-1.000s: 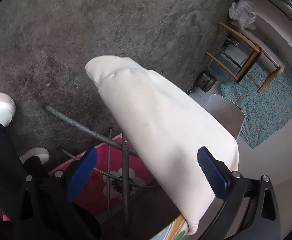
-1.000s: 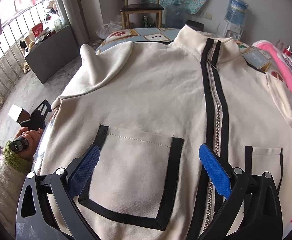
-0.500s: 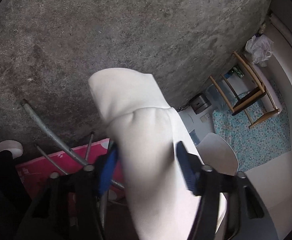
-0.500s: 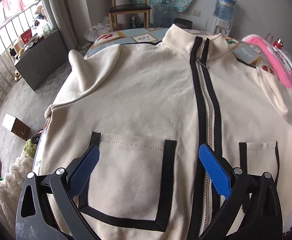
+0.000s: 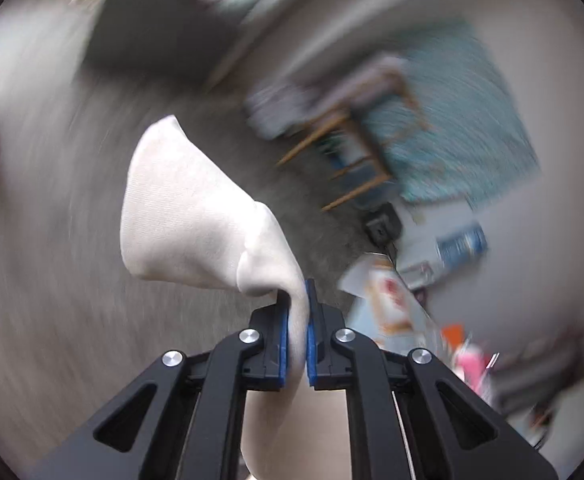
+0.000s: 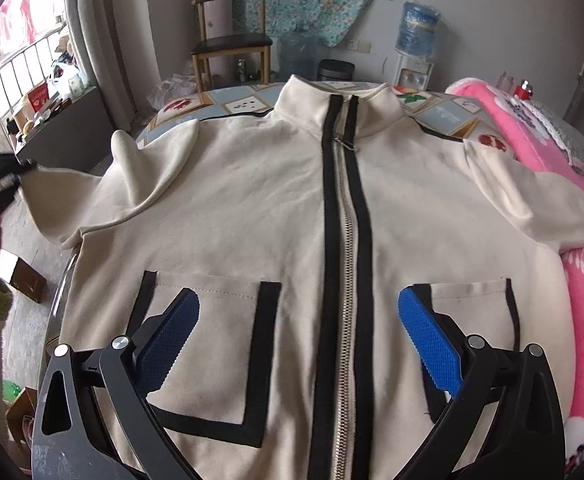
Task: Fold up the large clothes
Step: 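Lay the held sleeve across the jacket front toward the right tool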
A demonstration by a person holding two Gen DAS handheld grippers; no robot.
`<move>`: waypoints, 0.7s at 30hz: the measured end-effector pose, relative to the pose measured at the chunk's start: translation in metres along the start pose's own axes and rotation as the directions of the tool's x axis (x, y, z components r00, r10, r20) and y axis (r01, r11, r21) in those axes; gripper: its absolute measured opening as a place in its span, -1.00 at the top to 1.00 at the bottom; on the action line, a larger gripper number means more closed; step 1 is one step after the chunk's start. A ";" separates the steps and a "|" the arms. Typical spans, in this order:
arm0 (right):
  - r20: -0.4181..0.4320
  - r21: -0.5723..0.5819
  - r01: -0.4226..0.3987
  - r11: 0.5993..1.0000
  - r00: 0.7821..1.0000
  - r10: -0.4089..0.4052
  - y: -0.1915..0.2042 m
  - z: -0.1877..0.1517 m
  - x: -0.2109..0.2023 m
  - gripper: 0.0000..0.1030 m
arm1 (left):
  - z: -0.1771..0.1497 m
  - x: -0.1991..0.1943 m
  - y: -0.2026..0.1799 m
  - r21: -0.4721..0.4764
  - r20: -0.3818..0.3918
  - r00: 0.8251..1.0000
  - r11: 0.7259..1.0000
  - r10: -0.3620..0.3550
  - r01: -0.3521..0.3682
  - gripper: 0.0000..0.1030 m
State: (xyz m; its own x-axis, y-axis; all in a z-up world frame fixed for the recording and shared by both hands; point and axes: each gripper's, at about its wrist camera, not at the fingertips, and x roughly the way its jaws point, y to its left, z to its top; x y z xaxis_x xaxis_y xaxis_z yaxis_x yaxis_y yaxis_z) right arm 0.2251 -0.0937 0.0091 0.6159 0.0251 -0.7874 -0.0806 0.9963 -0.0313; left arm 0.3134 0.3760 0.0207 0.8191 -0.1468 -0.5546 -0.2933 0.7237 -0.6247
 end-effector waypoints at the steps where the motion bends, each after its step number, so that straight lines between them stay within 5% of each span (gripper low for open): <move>1: 0.006 0.010 0.004 1.000 1.000 -0.004 -0.006 -0.001 -0.003 -0.88 | -0.003 -0.019 -0.042 0.140 0.024 1.000 0.990 -0.017 0.013 0.87; 4: 0.026 0.052 0.003 0.999 1.000 -0.005 -0.025 -0.005 -0.014 -0.88 | -0.039 -0.049 -0.139 0.448 0.025 0.998 0.893 -0.060 0.042 0.86; 5: 0.036 0.071 0.004 0.998 0.999 -0.006 -0.033 -0.006 -0.020 -0.88 | -0.064 -0.054 -0.172 0.549 0.003 0.998 0.834 -0.068 0.055 0.85; 8: 0.051 0.125 0.006 0.992 0.999 -0.013 -0.058 -0.014 -0.033 -0.88 | -0.138 -0.045 -0.226 0.704 -0.109 0.993 0.702 -0.048 0.111 0.83; 11: 0.022 0.161 0.004 0.987 1.000 -0.008 -0.080 -0.023 -0.034 -0.88 | -0.215 -0.021 -0.239 0.769 -0.220 0.975 0.616 0.004 0.171 0.47; 12: -0.002 0.165 0.014 0.986 1.000 -0.014 -0.087 -0.026 -0.031 -0.88 | -0.235 -0.011 -0.239 0.777 -0.260 0.965 0.600 0.033 0.190 0.26; 15: -0.065 0.165 0.024 0.986 0.998 -0.013 -0.099 -0.035 -0.022 -0.88 | -0.291 0.007 -0.226 0.781 -0.365 0.924 0.578 0.117 0.236 0.06; 18: -0.077 0.201 -0.041 0.979 0.995 0.057 -0.115 -0.037 -0.019 -0.88 | -0.306 -0.013 -0.218 0.750 -0.371 0.925 0.613 0.077 0.249 -0.36; 21: -0.069 0.259 -0.157 0.953 0.981 0.180 -0.126 -0.028 -0.018 -0.88 | -0.301 -0.035 -0.210 0.707 -0.368 0.930 0.647 -0.006 0.284 -0.52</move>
State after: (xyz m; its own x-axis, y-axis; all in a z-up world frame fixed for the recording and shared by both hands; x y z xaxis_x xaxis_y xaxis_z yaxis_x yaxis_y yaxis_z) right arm 0.2017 -0.2224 0.0099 0.5355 0.1983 -0.8209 0.0300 0.9670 0.2532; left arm 0.1978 0.0266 0.0063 0.5819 -0.3891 -0.7142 0.3915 0.9037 -0.1734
